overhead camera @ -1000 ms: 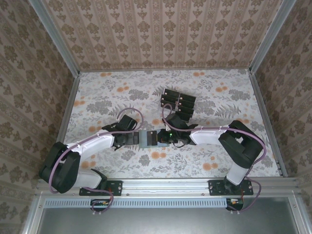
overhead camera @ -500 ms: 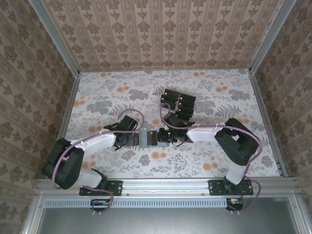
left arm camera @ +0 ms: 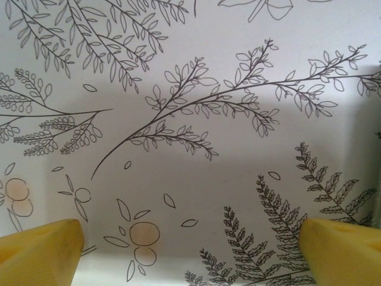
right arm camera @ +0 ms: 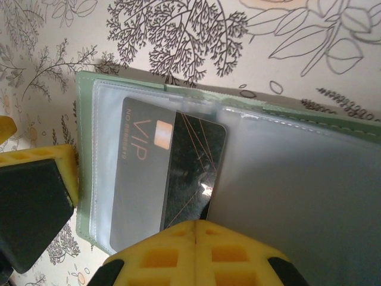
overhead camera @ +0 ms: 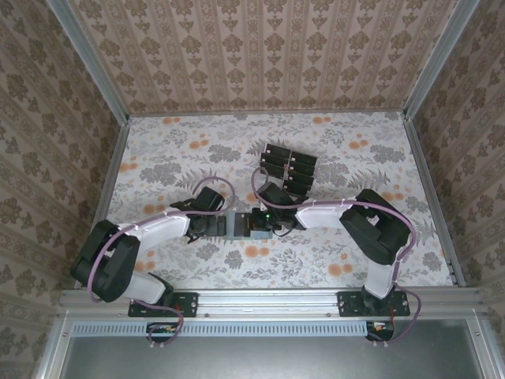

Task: Put the credit cards into the card holder
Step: Insert the credit card into the card slot.

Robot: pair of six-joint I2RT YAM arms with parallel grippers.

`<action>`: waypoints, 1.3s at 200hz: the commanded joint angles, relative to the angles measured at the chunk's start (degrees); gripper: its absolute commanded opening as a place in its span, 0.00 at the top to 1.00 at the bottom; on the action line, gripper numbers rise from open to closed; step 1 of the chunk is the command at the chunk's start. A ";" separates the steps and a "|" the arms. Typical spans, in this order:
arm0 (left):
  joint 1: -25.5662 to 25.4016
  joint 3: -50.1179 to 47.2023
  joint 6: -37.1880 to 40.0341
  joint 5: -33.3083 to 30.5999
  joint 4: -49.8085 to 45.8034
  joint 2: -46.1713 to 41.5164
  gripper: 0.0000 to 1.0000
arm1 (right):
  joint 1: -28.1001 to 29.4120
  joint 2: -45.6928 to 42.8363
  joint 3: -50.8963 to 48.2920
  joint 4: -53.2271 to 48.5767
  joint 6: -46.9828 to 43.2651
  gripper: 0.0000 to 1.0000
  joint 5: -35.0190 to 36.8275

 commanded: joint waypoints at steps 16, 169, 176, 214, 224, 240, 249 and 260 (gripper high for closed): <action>-0.93 0.33 0.28 0.12 0.25 2.45 0.00 | 0.69 2.15 1.97 0.36 0.71 0.97 -1.53; -0.30 0.53 -1.66 -4.45 -3.08 -4.13 0.00 | 0.94 -5.15 0.92 -2.36 -0.10 0.96 1.85; 0.04 0.54 -1.56 -4.52 -3.11 -4.30 0.00 | 0.92 -5.18 0.92 -2.80 -0.29 0.97 2.04; 0.66 0.95 -1.31 -3.96 -2.77 -1.89 0.00 | 0.91 -3.05 1.06 -2.40 -0.13 0.97 1.52; 0.72 0.91 -1.43 -3.92 -2.52 -1.18 0.00 | 0.93 -2.35 1.09 -2.18 -0.04 0.97 1.39; 0.81 0.80 -1.68 -3.88 -2.19 -0.44 0.00 | 0.91 -1.34 1.05 -1.99 0.04 0.97 1.61; 0.90 0.71 -1.74 -3.84 -1.99 0.02 0.00 | 0.92 -0.76 1.09 -1.84 0.01 0.97 1.52; 0.90 0.61 -1.81 -3.84 -1.73 0.50 0.00 | 0.94 -0.07 1.18 -1.67 0.05 0.97 1.22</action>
